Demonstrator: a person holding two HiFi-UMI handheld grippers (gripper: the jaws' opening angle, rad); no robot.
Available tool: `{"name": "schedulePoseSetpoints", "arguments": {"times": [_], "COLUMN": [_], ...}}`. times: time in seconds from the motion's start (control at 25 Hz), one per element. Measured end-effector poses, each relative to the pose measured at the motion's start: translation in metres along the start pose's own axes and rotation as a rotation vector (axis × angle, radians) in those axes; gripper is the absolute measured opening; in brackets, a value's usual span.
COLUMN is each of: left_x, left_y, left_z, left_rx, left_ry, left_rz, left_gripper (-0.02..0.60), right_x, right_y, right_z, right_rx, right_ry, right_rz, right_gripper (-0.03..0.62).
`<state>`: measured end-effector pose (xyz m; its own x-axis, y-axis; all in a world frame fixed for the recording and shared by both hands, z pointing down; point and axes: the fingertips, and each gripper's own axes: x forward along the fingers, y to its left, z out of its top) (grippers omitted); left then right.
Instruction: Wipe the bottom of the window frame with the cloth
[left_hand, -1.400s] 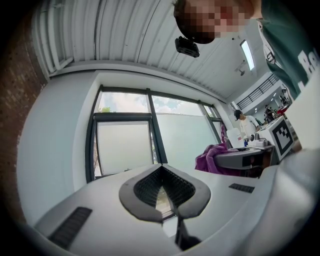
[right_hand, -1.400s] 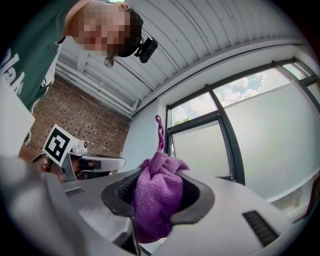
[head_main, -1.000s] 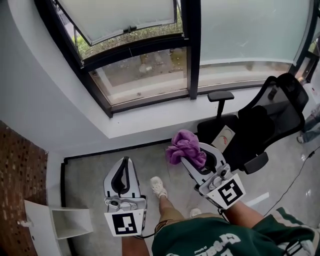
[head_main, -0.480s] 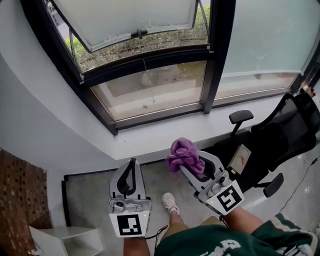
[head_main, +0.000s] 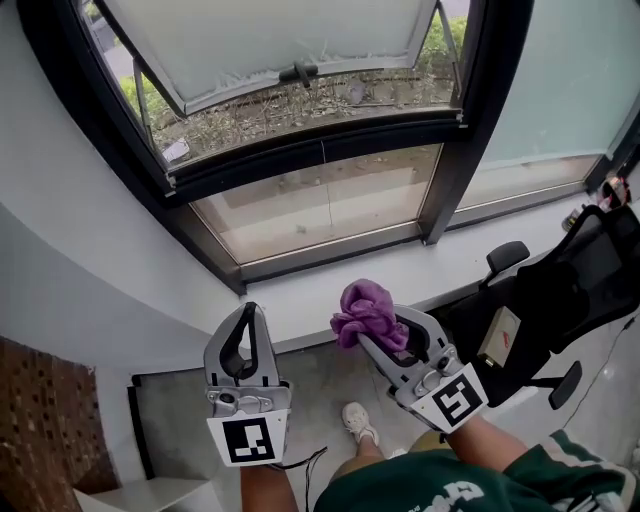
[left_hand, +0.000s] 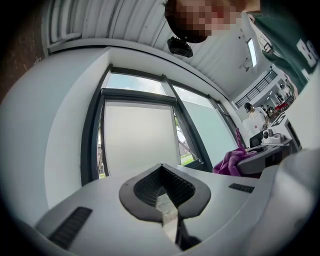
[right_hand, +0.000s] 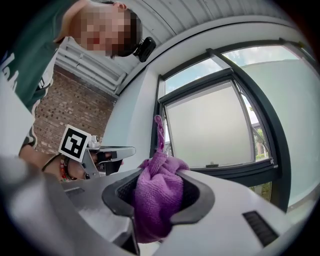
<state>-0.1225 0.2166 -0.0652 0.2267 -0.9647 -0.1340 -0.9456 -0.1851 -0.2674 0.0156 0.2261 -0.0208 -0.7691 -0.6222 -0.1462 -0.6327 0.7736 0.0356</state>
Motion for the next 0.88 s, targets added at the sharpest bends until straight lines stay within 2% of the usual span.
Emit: {"name": "schedulePoseSetpoints", "arguments": {"times": [0.12,0.36,0.88], "left_x": [0.017,0.036,0.068], "left_y": [0.021,0.041,0.014], "left_z": [-0.011,-0.025,-0.058], "left_rx": [0.014,-0.028,-0.081], "left_ry": [0.01,0.002,0.045], "left_rz": [0.0,0.014,0.007], "left_gripper": [0.006,0.006,0.006], "right_x": [0.023,0.047,0.063], "right_y": [-0.002,-0.007,-0.04], "right_z": [0.0,-0.011,-0.027], "right_rx": [-0.015,-0.045,-0.016], "right_ry": [0.002,0.041,0.039], "right_rz": [0.001,0.006,0.031], "right_gripper": [0.15,0.151,0.15]}}
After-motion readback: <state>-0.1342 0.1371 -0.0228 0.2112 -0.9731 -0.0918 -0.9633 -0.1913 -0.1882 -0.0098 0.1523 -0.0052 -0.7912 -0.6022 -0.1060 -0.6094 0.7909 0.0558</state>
